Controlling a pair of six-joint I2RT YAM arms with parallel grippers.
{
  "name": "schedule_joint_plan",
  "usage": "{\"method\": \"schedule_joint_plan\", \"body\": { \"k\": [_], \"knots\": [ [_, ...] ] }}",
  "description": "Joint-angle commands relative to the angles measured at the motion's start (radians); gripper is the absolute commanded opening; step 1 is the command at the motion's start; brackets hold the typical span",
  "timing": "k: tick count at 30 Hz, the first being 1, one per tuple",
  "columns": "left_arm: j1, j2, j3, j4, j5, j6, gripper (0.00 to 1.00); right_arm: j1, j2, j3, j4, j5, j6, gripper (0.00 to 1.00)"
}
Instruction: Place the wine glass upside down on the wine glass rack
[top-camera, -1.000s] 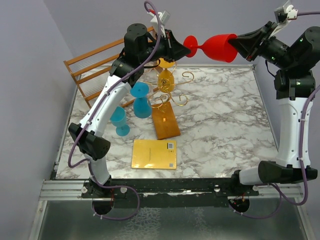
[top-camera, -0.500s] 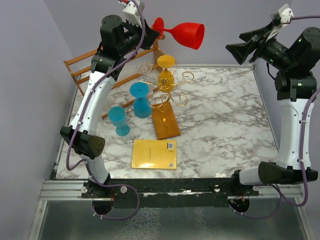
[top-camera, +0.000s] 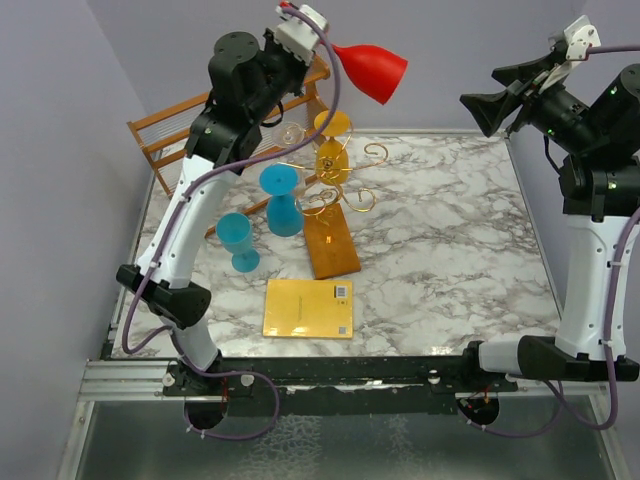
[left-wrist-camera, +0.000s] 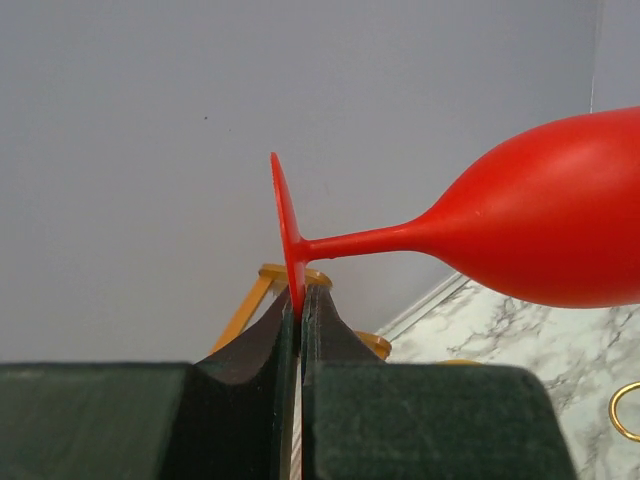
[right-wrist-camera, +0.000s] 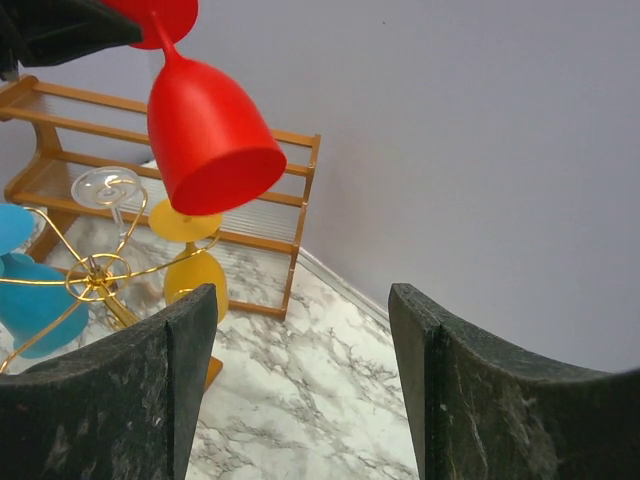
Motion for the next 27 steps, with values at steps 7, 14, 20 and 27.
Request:
{"method": "schedule_joint_plan", "body": {
  "k": [7, 14, 20, 27],
  "knots": [
    [-0.214, 0.062, -0.004, 0.022, -0.279, 0.518, 0.0, -0.007, -0.041, 0.023, -0.063, 0.07, -0.04, 0.69],
    [-0.303, 0.123, -0.055, 0.045, -0.347, 0.75, 0.0, -0.014, -0.06, 0.016, -0.072, 0.082, -0.052, 0.69],
    [-0.321, 0.123, -0.121, 0.002, -0.31, 0.835, 0.0, -0.022, -0.061, 0.009, -0.078, 0.116, -0.059, 0.69],
    [-0.331, 0.093, -0.167, -0.1, -0.294, 0.9, 0.0, -0.027, -0.048, -0.002, -0.075, 0.103, -0.056, 0.69]
  ]
}}
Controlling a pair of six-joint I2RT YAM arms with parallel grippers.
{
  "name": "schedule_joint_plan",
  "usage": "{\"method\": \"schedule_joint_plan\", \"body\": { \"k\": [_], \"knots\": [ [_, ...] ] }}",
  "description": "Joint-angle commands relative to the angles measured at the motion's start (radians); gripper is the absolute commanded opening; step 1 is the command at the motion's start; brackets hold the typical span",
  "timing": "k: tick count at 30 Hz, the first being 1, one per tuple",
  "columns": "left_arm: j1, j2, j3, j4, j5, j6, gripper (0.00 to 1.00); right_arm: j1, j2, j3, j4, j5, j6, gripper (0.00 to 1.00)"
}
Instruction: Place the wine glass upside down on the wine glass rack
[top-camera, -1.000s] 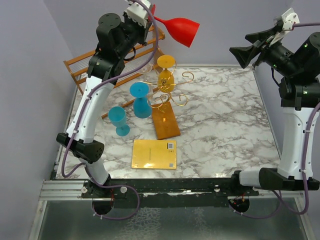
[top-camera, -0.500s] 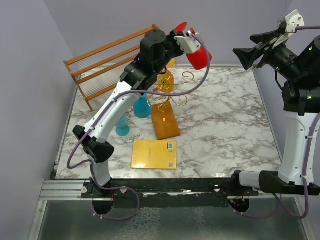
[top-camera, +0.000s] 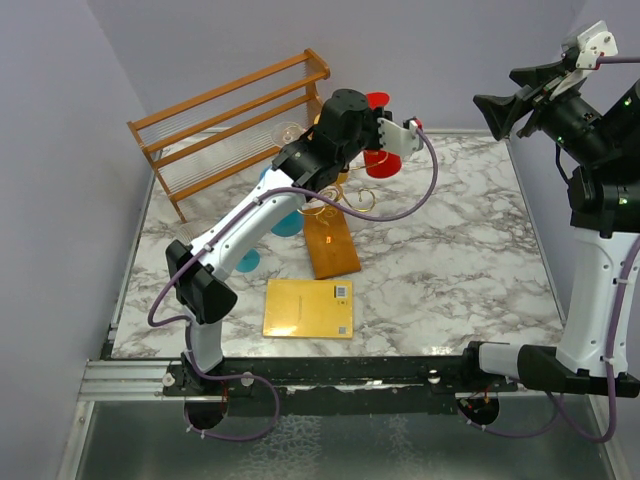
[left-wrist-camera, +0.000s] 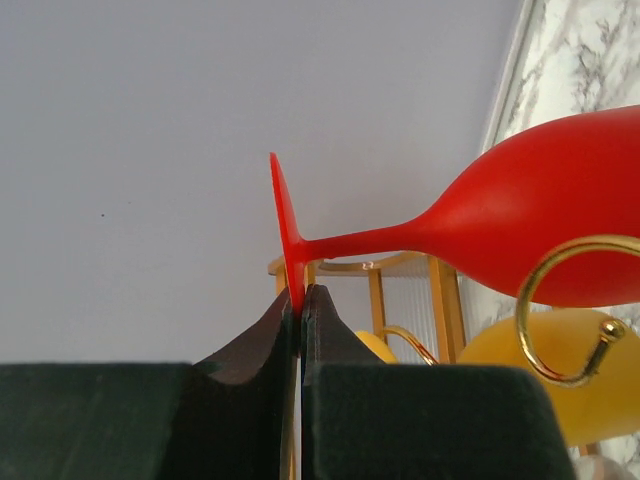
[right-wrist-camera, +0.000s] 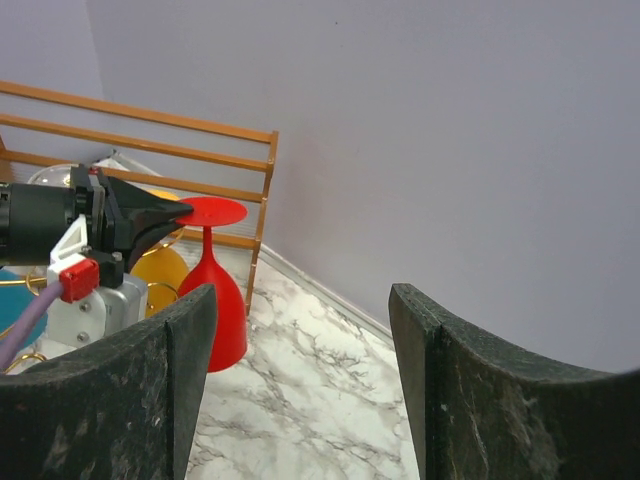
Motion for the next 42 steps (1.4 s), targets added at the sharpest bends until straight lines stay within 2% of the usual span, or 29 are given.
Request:
{"method": "schedule_joint_plan", "body": {
  "k": [1, 20, 42],
  "knots": [
    [-0.009, -0.053, -0.025, -0.061, 0.003, 0.076, 0.0, -0.007, 0.005, -0.013, -0.024, 0.018, -0.005, 0.7],
    [-0.043, -0.123, -0.034, -0.285, 0.016, 0.113, 0.0, -0.012, 0.002, -0.029, -0.018, 0.017, -0.01, 0.7],
    [-0.097, -0.172, -0.034, -0.403, 0.027, 0.1, 0.0, -0.019, -0.012, -0.061, 0.006, 0.009, -0.001, 0.7]
  ]
}}
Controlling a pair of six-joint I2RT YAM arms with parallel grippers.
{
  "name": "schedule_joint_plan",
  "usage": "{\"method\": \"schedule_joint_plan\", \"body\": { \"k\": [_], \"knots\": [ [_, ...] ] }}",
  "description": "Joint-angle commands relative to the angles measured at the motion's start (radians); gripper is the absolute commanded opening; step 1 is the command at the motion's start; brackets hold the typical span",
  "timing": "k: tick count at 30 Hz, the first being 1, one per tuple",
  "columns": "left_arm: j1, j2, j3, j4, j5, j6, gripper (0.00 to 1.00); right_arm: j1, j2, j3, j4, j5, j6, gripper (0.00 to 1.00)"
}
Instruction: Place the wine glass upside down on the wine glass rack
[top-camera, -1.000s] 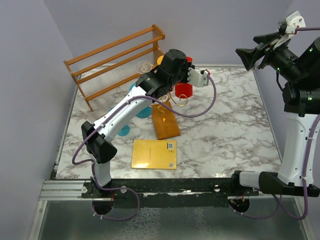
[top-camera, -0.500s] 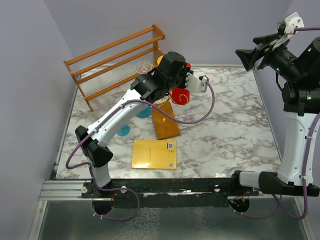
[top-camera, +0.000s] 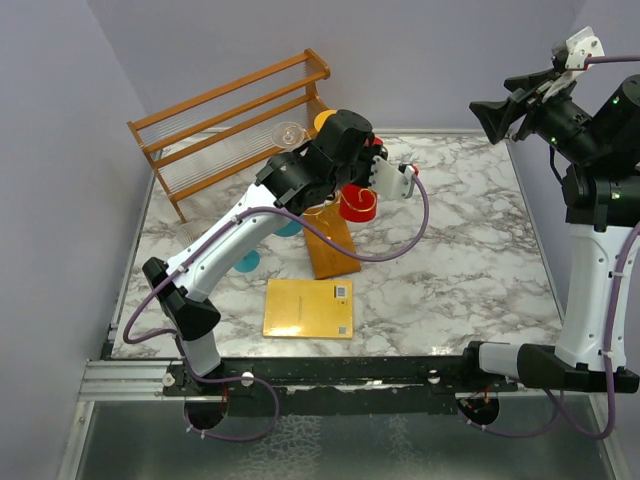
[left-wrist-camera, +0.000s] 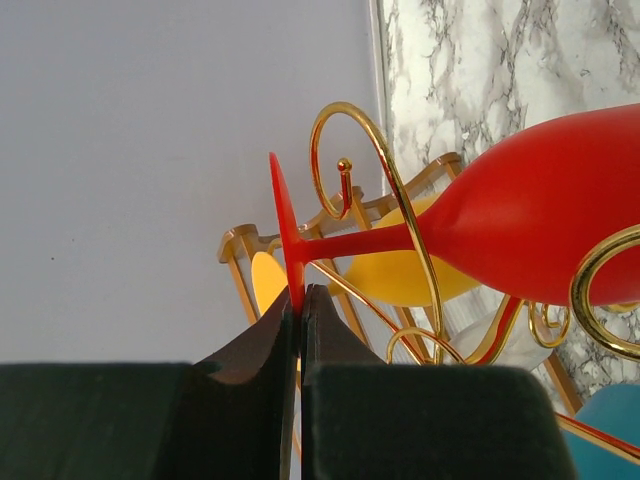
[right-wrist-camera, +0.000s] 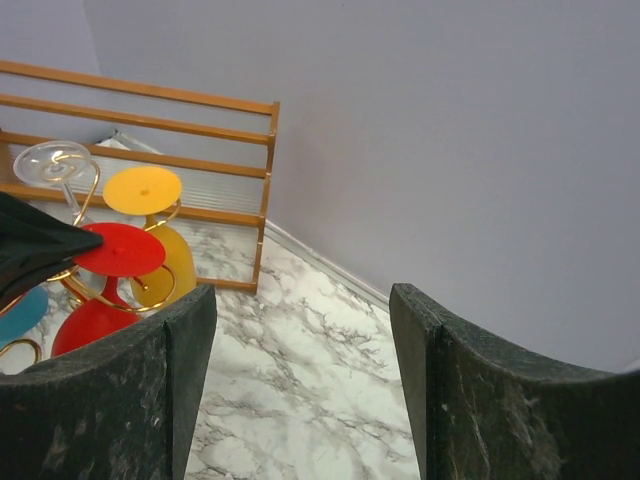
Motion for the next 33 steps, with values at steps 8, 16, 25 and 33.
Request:
{"method": "schedule_joint_plan", "body": {
  "k": [8, 16, 25, 33],
  "knots": [
    [-0.025, -0.034, 0.03, -0.026, 0.056, -0.001, 0.0, -0.012, -0.02, -0.021, 0.024, 0.007, 0.0, 0.7],
    [-0.037, -0.008, 0.032, 0.026, 0.056, 0.004, 0.0, -0.014, -0.022, -0.035, 0.033, 0.005, 0.004, 0.7],
    [-0.041, 0.024, 0.026, 0.112, 0.071, -0.028, 0.0, -0.016, -0.027, -0.043, 0.035, 0.01, 0.003, 0.7],
    [-0.043, 0.043, 0.013, 0.176, 0.042, -0.053, 0.0, -0.018, -0.033, -0.058, 0.041, 0.015, 0.003, 0.7]
  ]
}}
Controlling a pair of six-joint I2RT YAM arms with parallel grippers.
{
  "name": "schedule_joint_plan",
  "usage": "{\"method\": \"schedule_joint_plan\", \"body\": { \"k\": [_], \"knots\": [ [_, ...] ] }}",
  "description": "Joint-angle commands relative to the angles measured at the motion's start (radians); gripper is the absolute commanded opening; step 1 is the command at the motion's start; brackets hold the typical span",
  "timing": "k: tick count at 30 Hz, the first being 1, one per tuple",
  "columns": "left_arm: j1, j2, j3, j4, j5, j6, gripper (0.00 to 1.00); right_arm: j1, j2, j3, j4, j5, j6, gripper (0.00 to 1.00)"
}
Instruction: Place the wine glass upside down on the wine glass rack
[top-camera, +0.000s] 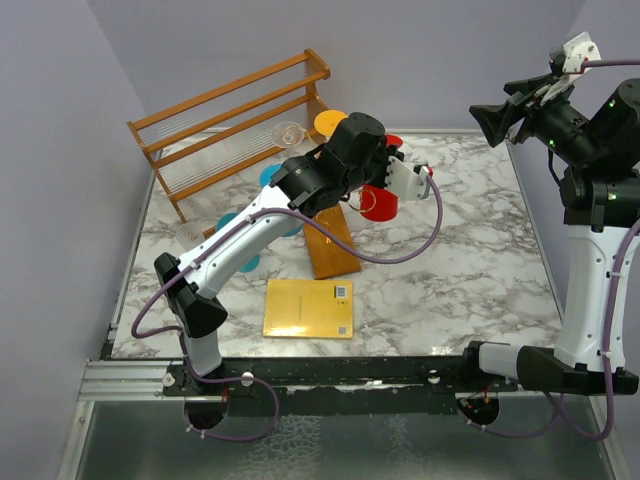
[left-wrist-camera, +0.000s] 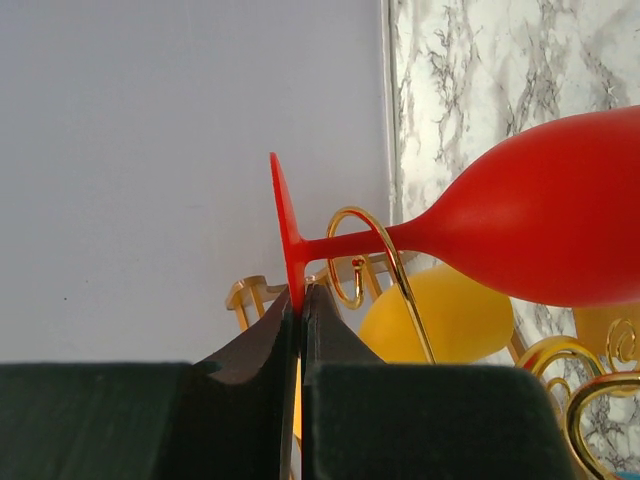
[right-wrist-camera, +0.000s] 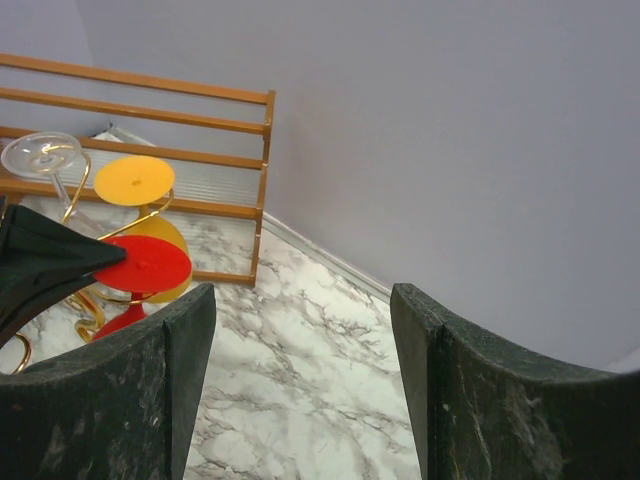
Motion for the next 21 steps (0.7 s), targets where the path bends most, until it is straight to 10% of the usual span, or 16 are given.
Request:
{"method": "schedule_joint_plan", "body": {
  "k": [1, 21],
  "knots": [
    [-0.008, 0.009, 0.009, 0.084, -0.01, -0.028, 0.0, -0.006, -0.02, -0.008, 0.022, 0.015, 0.004, 0.7],
    [-0.008, 0.019, -0.028, 0.052, -0.209, -0.114, 0.01, -0.013, -0.025, -0.014, 0.023, -0.003, 0.01, 0.71]
  ]
}}
